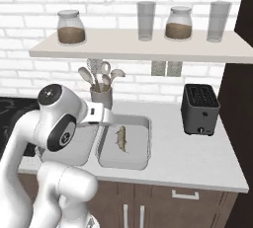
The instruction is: Place one corn and one fish in each tupperware on the nearby counter, to pack two identical lunches.
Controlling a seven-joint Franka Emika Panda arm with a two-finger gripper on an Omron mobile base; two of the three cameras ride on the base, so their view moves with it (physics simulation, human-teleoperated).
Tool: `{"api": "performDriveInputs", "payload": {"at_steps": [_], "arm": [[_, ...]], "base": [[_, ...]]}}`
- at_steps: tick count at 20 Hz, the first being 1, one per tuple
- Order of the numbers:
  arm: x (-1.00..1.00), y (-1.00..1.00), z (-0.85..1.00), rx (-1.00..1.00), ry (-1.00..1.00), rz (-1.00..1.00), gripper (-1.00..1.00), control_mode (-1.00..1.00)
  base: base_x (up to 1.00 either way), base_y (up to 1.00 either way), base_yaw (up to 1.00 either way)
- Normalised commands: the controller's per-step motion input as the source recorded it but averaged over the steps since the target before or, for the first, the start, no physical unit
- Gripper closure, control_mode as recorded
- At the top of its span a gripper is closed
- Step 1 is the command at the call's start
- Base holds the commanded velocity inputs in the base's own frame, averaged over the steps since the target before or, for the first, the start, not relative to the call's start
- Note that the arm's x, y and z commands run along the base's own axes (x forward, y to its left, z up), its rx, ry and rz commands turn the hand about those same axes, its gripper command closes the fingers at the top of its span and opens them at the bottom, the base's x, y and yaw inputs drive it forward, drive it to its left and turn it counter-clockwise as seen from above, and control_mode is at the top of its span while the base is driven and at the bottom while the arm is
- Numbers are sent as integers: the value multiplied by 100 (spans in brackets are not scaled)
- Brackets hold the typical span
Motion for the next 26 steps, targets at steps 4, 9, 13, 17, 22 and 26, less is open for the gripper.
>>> {"api": "performDriveInputs", "payload": {"at_steps": [4,9,13,17,22,26], "arm": [[-74,10,67,0,-3,0,-100,100],[0,0,0,0,0,0,-100,100],[0,0,0,0,0,0,-100,100],[0,0,0,0,0,0,-100,100],[0,0,0,0,0,0,-100,100],[0,0,0,0,0,0,-100,100]], "base": [[-25,0,0],[-100,-59,-3],[-100,-100,-23],[-90,-99,-49],[-38,-98,-65],[-12,-99,-69]]}}
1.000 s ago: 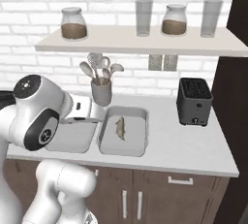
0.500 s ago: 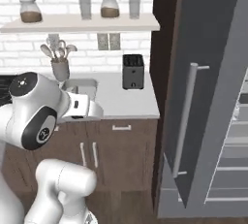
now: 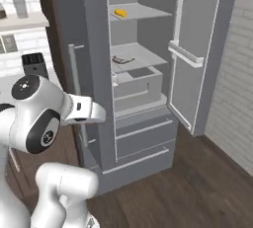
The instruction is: Place one corn and one fish in each tupperware on the nearby counter, to pack two identical lunches.
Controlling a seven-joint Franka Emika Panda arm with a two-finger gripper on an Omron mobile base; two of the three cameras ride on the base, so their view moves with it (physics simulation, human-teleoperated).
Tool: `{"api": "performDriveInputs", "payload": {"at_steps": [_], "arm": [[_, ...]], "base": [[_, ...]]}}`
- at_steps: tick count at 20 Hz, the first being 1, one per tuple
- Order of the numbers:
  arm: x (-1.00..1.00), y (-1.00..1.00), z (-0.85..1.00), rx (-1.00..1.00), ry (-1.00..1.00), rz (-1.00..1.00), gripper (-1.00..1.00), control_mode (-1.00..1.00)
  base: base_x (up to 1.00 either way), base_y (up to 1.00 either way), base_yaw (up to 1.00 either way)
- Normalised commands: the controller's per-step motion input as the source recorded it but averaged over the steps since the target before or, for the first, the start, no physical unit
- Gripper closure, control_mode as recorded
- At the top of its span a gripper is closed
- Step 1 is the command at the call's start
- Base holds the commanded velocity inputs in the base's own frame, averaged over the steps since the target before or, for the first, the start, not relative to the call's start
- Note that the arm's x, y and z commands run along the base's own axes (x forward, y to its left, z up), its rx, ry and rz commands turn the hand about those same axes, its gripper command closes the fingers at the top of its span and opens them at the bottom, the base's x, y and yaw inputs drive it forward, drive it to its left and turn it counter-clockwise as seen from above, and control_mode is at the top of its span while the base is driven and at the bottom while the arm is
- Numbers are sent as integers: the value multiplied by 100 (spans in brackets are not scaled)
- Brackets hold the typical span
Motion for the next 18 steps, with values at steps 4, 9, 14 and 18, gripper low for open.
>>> {"api": "performDriveInputs", "payload": {"at_steps": [4,9,14,18], "arm": [[0,0,0,0,0,0,-100,100],[0,0,0,0,0,0,-100,100],[0,0,0,0,0,0,-100,100],[0,0,0,0,0,0,-100,100]], "base": [[83,-95,-24],[100,-87,13],[86,-75,40],[42,-15,74]]}}
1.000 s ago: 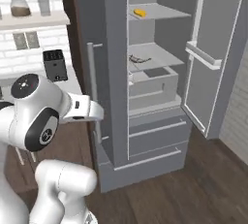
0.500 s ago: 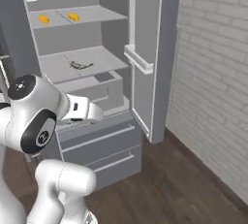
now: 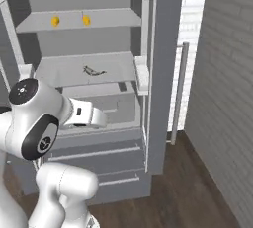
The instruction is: Place one corn and one fish in each tupperware on the nearby counter, to pack two identical lunches.
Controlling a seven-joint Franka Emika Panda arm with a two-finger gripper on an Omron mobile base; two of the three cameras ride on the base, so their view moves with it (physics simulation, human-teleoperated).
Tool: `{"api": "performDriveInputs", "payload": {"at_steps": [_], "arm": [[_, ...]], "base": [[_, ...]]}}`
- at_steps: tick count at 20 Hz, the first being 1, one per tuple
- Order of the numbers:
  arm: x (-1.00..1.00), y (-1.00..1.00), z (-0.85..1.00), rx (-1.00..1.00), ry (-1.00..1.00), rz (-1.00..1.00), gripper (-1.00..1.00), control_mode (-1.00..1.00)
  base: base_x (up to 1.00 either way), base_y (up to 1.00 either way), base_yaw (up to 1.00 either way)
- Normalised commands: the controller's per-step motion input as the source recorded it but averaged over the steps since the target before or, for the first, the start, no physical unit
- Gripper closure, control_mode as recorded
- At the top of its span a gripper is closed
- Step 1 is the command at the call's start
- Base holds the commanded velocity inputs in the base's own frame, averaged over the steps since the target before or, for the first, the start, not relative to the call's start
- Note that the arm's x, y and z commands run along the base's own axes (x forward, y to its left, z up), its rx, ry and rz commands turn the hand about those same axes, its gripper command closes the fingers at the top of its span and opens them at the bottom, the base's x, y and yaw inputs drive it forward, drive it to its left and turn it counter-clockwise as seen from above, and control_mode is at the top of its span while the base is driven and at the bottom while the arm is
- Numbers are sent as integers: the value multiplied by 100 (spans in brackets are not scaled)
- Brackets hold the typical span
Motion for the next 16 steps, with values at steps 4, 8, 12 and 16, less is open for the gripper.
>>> {"api": "performDriveInputs", "payload": {"at_steps": [4,8,12,16], "arm": [[0,0,0,0,0,0,-100,100],[0,0,0,0,0,0,-100,100],[0,0,0,0,0,0,-100,100],[0,0,0,0,0,0,-100,100]], "base": [[29,-2,71],[53,-28,34],[64,-52,22],[65,-39,19]]}}
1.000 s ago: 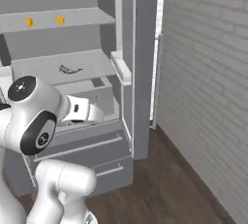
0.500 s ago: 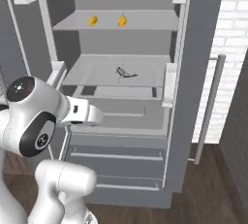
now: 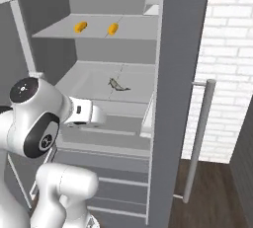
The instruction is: Place one corn and one fish in each tupperware on the nearby counter, to pack two identical lunches.
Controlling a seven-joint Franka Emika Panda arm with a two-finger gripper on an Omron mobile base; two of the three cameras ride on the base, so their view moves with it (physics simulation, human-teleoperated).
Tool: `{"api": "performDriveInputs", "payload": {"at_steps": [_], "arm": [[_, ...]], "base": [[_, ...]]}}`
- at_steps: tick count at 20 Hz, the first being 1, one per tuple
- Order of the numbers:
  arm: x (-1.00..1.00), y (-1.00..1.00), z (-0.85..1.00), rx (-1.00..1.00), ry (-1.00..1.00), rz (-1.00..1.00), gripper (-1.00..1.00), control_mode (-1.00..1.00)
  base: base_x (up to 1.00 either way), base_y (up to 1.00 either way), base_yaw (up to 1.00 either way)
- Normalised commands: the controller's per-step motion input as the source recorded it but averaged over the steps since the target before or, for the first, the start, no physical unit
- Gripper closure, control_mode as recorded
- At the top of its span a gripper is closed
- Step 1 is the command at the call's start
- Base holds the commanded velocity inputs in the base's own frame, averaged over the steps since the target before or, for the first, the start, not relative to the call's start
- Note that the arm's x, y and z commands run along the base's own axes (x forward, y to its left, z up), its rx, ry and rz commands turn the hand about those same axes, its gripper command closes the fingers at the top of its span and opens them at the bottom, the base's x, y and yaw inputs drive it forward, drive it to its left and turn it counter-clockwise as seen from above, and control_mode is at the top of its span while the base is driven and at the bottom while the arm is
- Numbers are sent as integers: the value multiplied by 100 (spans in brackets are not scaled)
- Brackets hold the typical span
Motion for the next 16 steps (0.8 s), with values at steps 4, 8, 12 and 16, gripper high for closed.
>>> {"api": "performDriveInputs", "payload": {"at_steps": [4,8,12,16], "arm": [[0,0,0,0,0,0,-100,100],[0,0,0,0,0,0,-100,100],[99,42,32,0,15,0,-100,-100],[100,74,62,0,4,0,-100,-100]], "base": [[91,0,2],[100,12,0],[0,0,0],[0,0,0]]}}
